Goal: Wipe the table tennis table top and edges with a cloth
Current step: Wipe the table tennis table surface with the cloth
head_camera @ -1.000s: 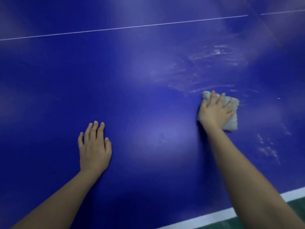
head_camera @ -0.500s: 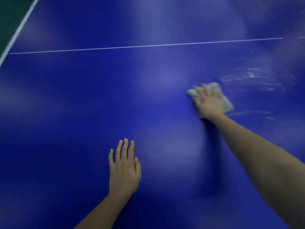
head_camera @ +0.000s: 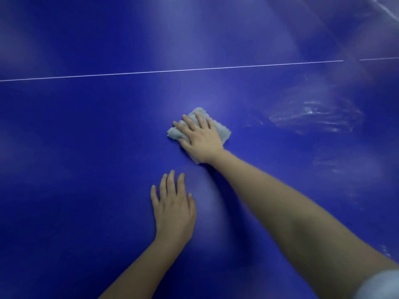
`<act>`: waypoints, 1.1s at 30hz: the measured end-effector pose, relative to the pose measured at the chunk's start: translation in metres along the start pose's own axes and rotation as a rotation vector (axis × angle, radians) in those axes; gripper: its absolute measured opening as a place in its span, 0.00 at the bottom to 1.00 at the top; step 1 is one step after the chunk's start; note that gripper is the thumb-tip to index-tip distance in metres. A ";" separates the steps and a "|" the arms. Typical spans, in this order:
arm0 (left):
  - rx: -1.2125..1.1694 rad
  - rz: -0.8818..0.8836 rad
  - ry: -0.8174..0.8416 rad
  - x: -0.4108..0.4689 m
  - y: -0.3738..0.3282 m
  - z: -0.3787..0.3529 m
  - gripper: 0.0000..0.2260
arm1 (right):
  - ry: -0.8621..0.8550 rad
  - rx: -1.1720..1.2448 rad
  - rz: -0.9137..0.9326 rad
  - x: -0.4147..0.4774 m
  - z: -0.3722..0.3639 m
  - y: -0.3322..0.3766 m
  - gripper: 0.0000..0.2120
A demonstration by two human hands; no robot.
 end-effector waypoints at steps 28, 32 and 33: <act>0.118 0.222 0.005 0.076 -0.138 -0.053 0.29 | -0.181 0.031 -0.993 -0.030 0.073 -0.422 0.26; 0.128 0.227 -0.014 0.077 -0.139 -0.052 0.30 | -0.165 0.042 -0.471 0.020 0.053 -0.300 0.24; 0.130 0.229 -0.019 0.077 -0.138 -0.053 0.29 | -0.122 0.022 -0.258 0.031 0.045 -0.258 0.23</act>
Point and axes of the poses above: each hand's wrist, its own x-axis towards the middle knuckle, its own z-axis out of the back of the hand, y = z × x, the point moved 8 cm from there along x, towards the middle knuckle, and after that the axes turned 4 degrees about -y, right-handed, at the moved point
